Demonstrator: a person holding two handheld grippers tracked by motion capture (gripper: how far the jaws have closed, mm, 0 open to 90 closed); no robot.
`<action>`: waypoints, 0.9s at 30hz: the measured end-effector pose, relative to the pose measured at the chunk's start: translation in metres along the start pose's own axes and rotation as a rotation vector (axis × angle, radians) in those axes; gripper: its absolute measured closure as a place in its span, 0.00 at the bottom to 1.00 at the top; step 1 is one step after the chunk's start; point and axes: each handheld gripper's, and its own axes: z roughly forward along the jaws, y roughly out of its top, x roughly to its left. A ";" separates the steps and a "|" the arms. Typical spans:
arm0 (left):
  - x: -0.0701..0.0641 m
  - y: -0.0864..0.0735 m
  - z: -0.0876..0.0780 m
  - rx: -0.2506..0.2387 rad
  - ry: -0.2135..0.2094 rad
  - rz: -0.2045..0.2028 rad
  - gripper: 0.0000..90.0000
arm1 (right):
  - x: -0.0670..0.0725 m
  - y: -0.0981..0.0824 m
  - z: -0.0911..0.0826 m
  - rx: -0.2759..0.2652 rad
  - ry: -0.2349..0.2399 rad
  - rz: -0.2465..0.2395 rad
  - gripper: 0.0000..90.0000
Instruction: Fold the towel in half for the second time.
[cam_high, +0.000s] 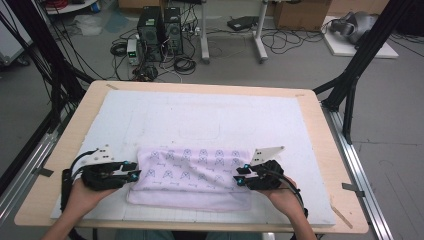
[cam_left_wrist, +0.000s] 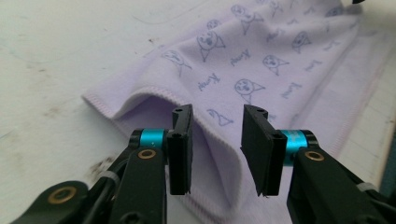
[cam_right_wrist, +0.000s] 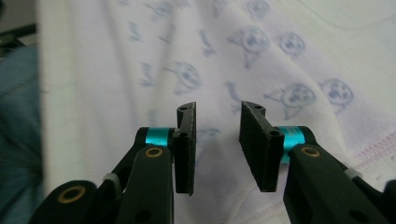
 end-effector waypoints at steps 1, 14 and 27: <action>0.001 0.000 0.009 0.020 -0.003 0.005 0.74 | -0.002 -0.002 0.003 0.007 -0.008 0.007 0.74; 0.004 -0.005 0.022 0.079 0.044 0.027 0.94 | -0.007 -0.005 0.018 0.062 -0.014 -0.009 0.96; -0.007 -0.025 -0.034 -0.010 0.045 -0.015 0.89 | 0.030 -0.010 -0.033 -0.094 0.062 0.001 0.88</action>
